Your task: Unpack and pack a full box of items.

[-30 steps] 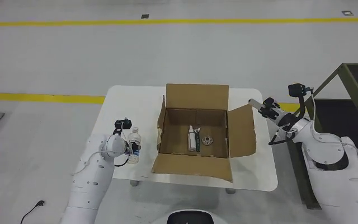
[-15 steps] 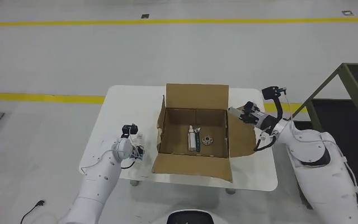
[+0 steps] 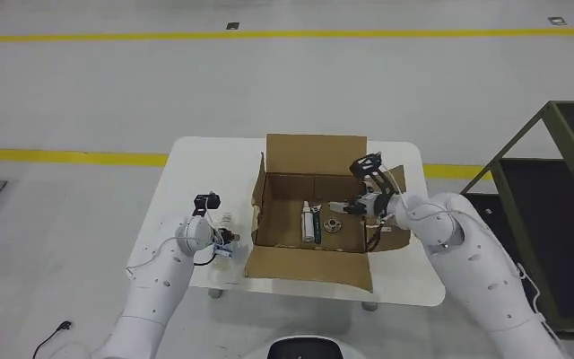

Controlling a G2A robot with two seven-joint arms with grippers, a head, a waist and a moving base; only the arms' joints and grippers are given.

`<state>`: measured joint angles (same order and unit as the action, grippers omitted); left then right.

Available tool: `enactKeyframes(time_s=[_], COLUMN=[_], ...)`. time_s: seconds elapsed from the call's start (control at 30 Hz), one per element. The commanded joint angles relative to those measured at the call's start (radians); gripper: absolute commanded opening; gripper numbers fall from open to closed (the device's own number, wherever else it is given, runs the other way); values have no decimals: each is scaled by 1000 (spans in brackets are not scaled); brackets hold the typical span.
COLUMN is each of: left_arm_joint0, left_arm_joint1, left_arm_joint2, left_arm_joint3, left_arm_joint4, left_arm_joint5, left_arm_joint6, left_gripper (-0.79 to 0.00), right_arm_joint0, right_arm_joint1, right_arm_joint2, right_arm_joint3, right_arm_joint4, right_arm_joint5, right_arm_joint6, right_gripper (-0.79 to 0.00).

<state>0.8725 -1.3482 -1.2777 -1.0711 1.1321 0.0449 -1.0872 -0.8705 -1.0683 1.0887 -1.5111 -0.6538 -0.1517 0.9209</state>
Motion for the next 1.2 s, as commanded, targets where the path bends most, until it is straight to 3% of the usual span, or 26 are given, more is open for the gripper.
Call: enactKeyframes(time_s=[0.0, 0.13, 0.63, 0.73, 0.9, 1.0, 1.1, 1.17], left_arm_joint0=[13, 27, -6, -6, -6, -6, -6, -6], left_arm_joint1=[4, 8, 14, 14, 14, 14, 14, 14], left_arm_joint2=[-13, -31, -57, -57, -57, -57, -57, -57], left_arm_joint3=[-45, -119, -271, -271, -271, -271, -271, -271], left_arm_joint4=[-9, -26, -66, -66, -66, -66, -66, -66], left_arm_joint5=[8, 14, 59, 59, 59, 59, 59, 59], left_arm_joint6=[-2, 1, 20, 20, 20, 20, 20, 20], left_gripper=[0, 0, 0, 0, 0, 0, 0, 0], right_arm_joint0=[36, 88, 78, 98, 211, 276, 322, 331], right_arm_joint1=[-13, -38, -43, -56, -139, -205, -272, -284], right_arm_joint2=[-69, -144, -139, -193, -390, -497, -570, -583], right_arm_joint3=[36, 94, 89, 70, 133, 214, 313, 336], right_arm_joint4=[-59, -114, -104, -193, -282, -295, -272, -272], right_arm_joint5=[20, 68, 85, 187, 462, 589, 669, 677], right_arm_joint6=[16, -35, -94, -41, 56, 48, 29, 21], right_gripper=[-785, -785, -785, -785, -785, -785, -785, -785])
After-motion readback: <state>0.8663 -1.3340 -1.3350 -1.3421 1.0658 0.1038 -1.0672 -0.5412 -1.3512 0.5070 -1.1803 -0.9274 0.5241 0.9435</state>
